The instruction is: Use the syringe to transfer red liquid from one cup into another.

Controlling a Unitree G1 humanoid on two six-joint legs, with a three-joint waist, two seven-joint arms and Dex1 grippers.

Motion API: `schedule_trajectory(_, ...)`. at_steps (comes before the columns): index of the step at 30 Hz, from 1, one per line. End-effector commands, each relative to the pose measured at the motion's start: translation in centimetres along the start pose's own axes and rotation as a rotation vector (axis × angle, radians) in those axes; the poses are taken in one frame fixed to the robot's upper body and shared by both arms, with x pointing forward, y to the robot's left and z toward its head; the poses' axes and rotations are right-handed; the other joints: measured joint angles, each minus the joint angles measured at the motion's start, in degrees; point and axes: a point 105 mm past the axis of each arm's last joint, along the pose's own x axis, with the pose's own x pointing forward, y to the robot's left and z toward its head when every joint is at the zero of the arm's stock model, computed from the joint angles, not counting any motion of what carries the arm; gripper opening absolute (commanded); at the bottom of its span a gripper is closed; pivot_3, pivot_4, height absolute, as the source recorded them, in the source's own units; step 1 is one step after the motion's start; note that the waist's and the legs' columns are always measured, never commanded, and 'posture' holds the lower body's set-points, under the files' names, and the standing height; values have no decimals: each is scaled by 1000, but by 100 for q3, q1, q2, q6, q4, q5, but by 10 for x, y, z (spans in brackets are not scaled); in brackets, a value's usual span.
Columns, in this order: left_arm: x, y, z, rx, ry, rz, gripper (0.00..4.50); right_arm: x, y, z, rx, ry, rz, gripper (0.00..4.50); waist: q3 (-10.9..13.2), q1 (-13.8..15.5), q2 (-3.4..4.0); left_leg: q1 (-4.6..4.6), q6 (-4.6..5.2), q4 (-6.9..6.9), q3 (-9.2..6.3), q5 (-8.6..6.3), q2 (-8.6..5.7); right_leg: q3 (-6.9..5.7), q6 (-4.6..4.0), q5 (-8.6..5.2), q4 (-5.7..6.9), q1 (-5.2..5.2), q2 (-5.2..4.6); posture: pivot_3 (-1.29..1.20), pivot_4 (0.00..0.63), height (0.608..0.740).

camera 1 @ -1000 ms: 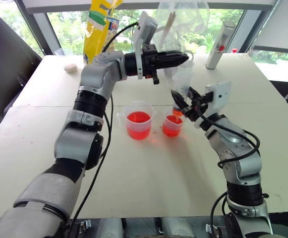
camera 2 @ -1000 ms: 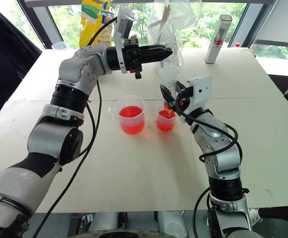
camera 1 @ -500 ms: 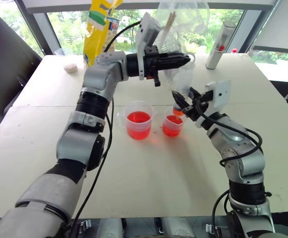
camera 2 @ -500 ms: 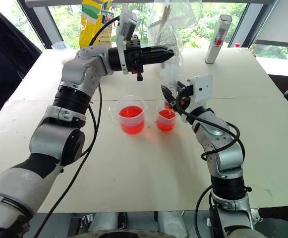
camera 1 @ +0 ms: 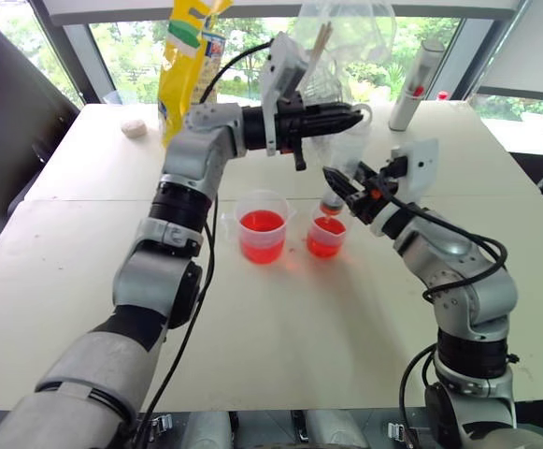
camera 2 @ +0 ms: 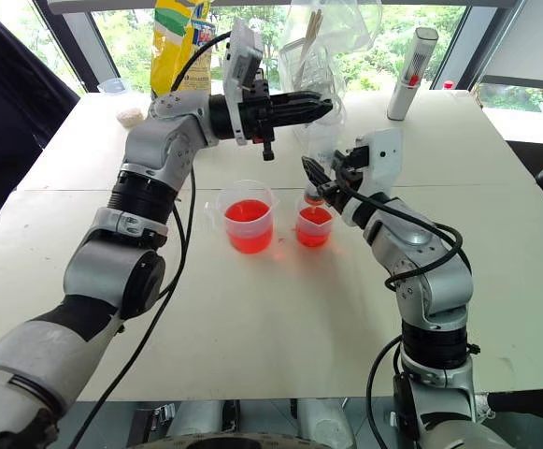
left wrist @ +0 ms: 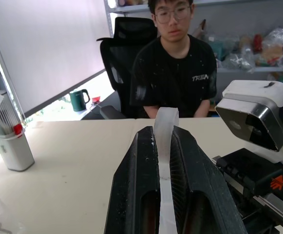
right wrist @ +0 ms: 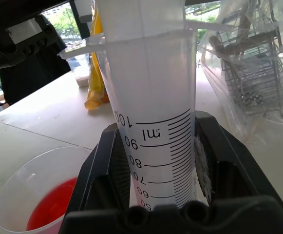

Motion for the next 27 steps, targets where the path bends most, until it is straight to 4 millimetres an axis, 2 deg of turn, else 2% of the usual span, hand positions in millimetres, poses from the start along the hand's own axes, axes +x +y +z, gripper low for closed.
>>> schedule_trajectory(1, 9, -12, -33, -21, 120, -45, 36, -10, 20, 66, -76, -247, 74, 1387, 0, -2, 0, 0, 0, 0, 0, 0, 0, 0, 0, 0, 0, 0, 0, 0, 150, 739)
schedule_trajectory(9, 6, -14, -37, -29, 130, -43, 36, -13, 16, 64, -57, -229, 59, 1387, 0, 1, 0, 0, 0, 0, 0, 0, 0, 0, 0, 0, 0, 0, 0, 0, 150, 739)
schedule_trajectory(18, -4, 0, -1, -32, 29, 12, 36, -11, 18, 46, -52, -160, 56, 1387, 0, -6, 0, 0, 0, -1, 0, 0, 0, 0, 0, 0, 0, 0, 0, 0, 150, 739)
schedule_trajectory(20, -10, 5, 7, -38, 6, 38, 847, -11, 19, 43, -46, -148, 57, 1387, 0, -6, 0, 0, 0, -1, -2, 0, 0, -1, 0, 0, 0, 0, 0, 0, 150, 739)
schedule_trajectory(21, -11, 6, 10, -39, 1, 46, 1042, -11, 19, 42, -43, -145, 57, 1387, 0, -12, 0, 0, 0, -1, -2, 0, 0, 0, 0, 0, 0, 0, 0, 0, 150, 739)
schedule_trajectory(22, -14, 8, 12, -42, -6, 56, 1687, -11, 19, 40, -40, -140, 59, 1387, 0, -12, 0, 1, 0, -1, -1, 0, 0, 0, 0, 0, 0, -1, 0, 0, 150, 739)
schedule_trajectory(23, -16, 9, 14, -42, -9, 64, 1999, -11, 20, 39, -37, -135, 61, 1387, 0, -6, 0, 1, 0, -2, -2, 0, 0, 0, 0, 0, 1, 0, 1, 0, 150, 739)
schedule_trajectory(27, -27, 16, 19, -30, -10, 105, 3905, -11, 23, 33, -17, -120, 71, 1387, 0, -2, 0, 0, 0, -1, -1, 0, 1, -1, 0, 0, 0, 0, 0, 0, 150, 739)
